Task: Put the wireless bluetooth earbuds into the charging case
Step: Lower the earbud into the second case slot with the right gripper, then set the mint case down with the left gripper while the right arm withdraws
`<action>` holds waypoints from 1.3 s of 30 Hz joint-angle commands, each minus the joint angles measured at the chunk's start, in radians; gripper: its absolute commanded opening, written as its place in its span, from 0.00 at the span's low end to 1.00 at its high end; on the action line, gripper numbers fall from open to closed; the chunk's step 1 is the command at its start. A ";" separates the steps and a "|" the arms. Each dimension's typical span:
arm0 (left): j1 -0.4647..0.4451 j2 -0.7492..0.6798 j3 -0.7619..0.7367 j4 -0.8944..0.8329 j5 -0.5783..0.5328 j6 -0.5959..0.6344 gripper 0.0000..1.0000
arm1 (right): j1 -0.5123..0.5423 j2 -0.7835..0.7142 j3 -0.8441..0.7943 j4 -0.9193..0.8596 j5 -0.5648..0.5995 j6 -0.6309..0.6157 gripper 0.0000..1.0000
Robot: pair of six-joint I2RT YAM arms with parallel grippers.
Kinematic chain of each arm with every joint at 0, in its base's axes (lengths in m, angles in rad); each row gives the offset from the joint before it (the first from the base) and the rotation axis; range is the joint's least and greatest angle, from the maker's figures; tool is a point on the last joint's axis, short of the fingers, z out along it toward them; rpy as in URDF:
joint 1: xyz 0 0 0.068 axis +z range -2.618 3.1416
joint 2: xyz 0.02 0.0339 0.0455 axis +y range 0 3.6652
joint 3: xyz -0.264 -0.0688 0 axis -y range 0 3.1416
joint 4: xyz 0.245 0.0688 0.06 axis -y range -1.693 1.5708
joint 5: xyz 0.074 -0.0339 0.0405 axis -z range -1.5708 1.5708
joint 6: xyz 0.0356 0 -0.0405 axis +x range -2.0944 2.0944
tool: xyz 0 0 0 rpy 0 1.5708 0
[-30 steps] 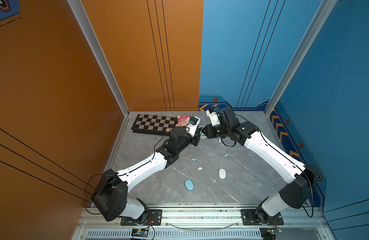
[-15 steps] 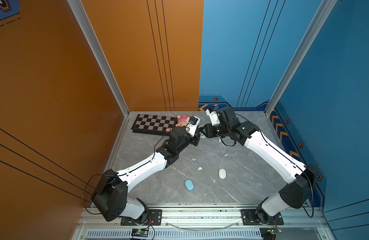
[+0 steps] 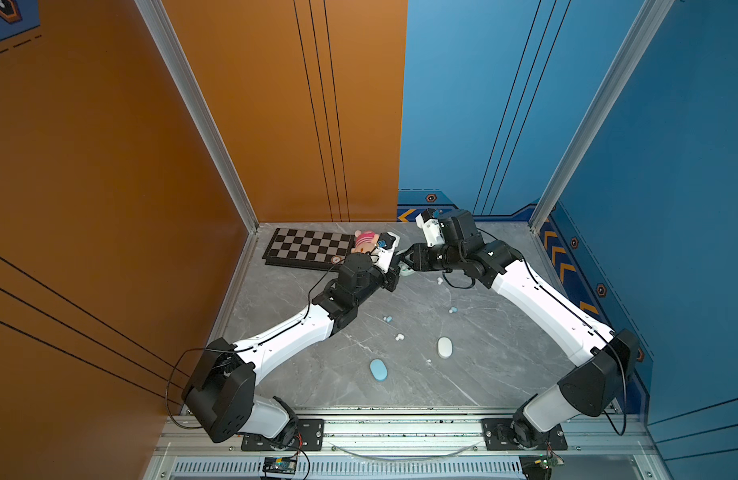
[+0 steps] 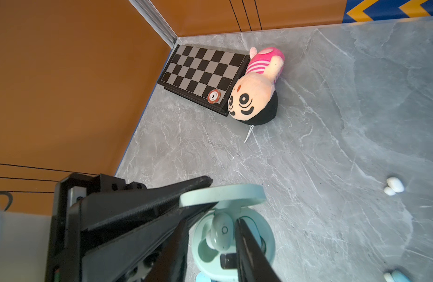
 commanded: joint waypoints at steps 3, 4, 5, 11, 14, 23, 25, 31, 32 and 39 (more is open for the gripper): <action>-0.002 -0.028 -0.011 0.029 -0.011 0.011 0.00 | -0.006 -0.004 -0.031 0.053 -0.050 0.043 0.31; -0.002 -0.028 -0.010 0.030 -0.011 0.011 0.00 | -0.007 -0.002 -0.034 0.056 -0.052 0.046 0.30; 0.000 -0.028 -0.011 0.029 -0.011 0.012 0.00 | -0.009 -0.002 -0.038 0.059 -0.054 0.049 0.30; 0.003 -0.026 -0.009 0.029 -0.011 0.012 0.00 | -0.008 -0.002 -0.050 0.076 -0.068 0.062 0.29; 0.002 -0.026 -0.008 0.029 -0.011 0.012 0.00 | -0.008 -0.002 -0.051 0.078 -0.071 0.064 0.29; 0.005 -0.020 -0.002 0.029 -0.008 0.012 0.00 | -0.011 -0.023 -0.056 0.076 -0.079 0.062 0.28; 0.006 -0.020 0.001 0.029 -0.007 0.012 0.00 | -0.014 -0.029 -0.057 0.076 -0.078 0.062 0.29; 0.006 -0.026 -0.001 0.028 -0.004 0.015 0.00 | -0.024 -0.062 -0.023 0.078 -0.063 0.072 0.30; 0.005 -0.027 -0.003 0.028 -0.002 0.015 0.00 | -0.032 -0.069 -0.011 0.078 -0.062 0.077 0.31; -0.027 -0.003 0.002 0.028 0.074 0.092 0.00 | -0.144 -0.162 -0.035 0.009 0.107 0.228 0.37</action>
